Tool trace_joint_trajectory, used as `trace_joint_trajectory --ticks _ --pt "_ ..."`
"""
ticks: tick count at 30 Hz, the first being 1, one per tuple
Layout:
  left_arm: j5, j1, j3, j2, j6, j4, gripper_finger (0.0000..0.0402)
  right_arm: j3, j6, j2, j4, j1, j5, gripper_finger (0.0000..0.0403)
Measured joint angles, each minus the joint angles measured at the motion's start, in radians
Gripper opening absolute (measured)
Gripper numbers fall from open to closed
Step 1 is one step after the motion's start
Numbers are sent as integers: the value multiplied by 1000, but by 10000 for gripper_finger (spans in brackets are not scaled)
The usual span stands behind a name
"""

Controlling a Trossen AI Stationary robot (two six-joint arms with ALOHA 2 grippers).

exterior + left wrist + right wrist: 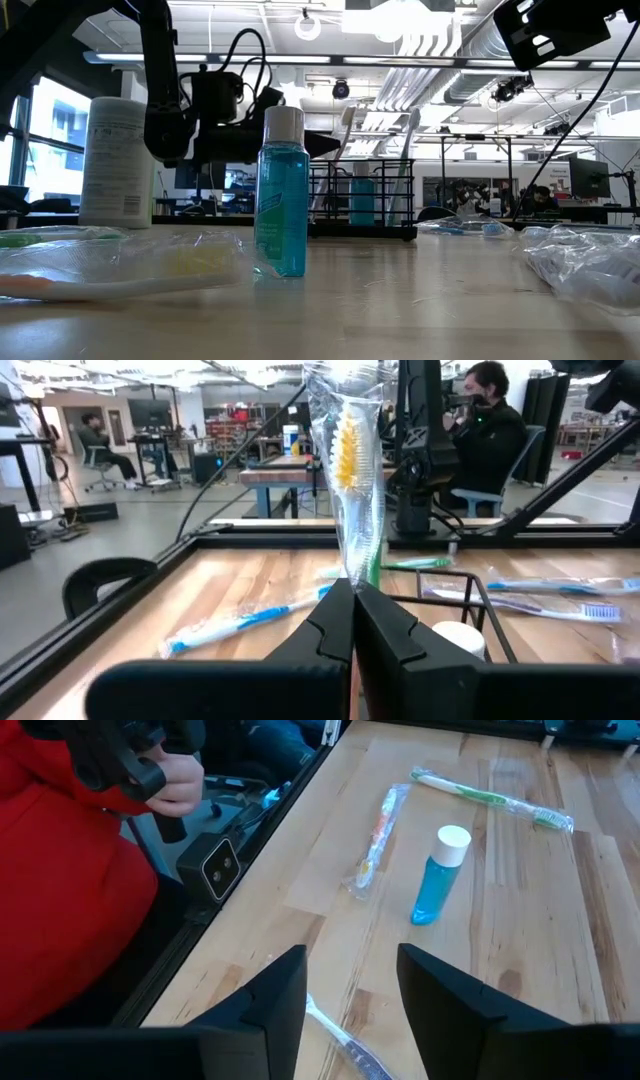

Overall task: Pick & Place toothbrushing station
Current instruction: Put the middle orange toothbrush into the mesh organizer

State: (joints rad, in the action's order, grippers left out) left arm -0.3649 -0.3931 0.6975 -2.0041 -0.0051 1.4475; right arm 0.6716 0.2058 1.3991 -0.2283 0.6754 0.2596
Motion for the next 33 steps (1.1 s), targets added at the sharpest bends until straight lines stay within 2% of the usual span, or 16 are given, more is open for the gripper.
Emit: trace_joint_trajectory --ticks 20,27,33 --pt "0 0 0 2 -37 -22 5 0 0 0 0 0 0 150" --pt "9 0 0 2 -37 -25 25 0 -2 0 0 0 0 150" --pt "12 1 0 2 -61 -30 62 0 -9 0 0 0 0 150"
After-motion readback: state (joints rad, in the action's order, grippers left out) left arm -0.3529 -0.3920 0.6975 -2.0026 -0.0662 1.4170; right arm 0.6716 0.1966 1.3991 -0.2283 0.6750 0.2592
